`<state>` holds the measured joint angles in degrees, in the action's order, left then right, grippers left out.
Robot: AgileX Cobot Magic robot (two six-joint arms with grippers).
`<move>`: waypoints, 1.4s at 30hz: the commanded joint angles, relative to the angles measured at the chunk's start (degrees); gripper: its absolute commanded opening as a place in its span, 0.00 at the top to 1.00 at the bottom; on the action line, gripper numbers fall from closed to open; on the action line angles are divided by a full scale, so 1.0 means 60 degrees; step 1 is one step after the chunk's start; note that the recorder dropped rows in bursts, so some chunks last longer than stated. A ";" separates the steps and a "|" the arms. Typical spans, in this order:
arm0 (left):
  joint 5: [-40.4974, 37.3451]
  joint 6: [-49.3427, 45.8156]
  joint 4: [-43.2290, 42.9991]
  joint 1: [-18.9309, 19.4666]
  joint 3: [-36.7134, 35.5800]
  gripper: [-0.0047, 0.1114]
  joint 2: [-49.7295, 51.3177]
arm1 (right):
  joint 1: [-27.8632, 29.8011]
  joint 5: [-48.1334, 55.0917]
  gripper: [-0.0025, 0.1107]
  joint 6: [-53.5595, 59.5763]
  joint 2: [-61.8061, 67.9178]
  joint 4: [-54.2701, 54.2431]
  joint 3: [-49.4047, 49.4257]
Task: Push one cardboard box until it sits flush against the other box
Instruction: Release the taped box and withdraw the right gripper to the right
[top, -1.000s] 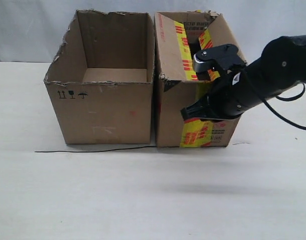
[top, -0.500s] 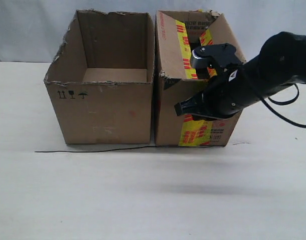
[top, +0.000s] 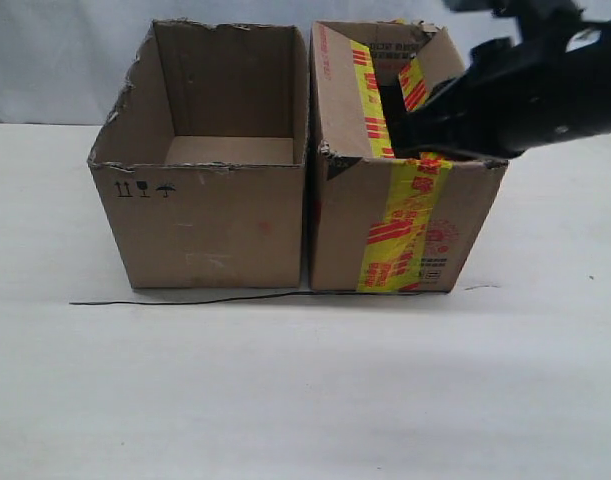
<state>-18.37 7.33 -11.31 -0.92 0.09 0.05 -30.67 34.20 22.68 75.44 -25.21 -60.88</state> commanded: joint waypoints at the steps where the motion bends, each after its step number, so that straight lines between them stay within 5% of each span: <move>1: 0.0115 0.0038 0.0065 -0.0077 -0.0016 0.96 -0.0008 | 0.1591 -0.0773 0.98 -0.1161 -0.0614 0.1388 -0.0043; 5: 0.0115 0.0038 0.0065 -0.0077 -0.0016 0.96 -0.0008 | 0.3866 -0.0876 0.98 -0.1048 0.0629 0.0475 -0.0043; 9: 0.0115 0.0038 0.0065 -0.0077 -0.0016 0.96 -0.0008 | 0.5046 -0.0865 0.98 0.0347 0.2575 -0.1491 -0.0177; 16: 0.0115 0.0038 0.0065 -0.0077 -0.0016 0.96 -0.0008 | 0.5192 -0.0117 0.98 0.3635 0.5067 -0.5471 -0.1476; 29: 0.0115 0.0038 0.0065 -0.0077 -0.0016 0.96 -0.0008 | 0.5192 0.3119 0.98 0.4900 0.7014 -0.8417 -0.2757; 42: 0.0115 0.0038 0.0065 -0.0077 -0.0016 0.96 -0.0008 | 0.5647 0.3618 0.98 0.5255 0.7170 -0.8463 -0.2773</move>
<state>-18.37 7.33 -11.31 -0.92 0.09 0.05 1.74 53.45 52.84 119.20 -76.13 -76.96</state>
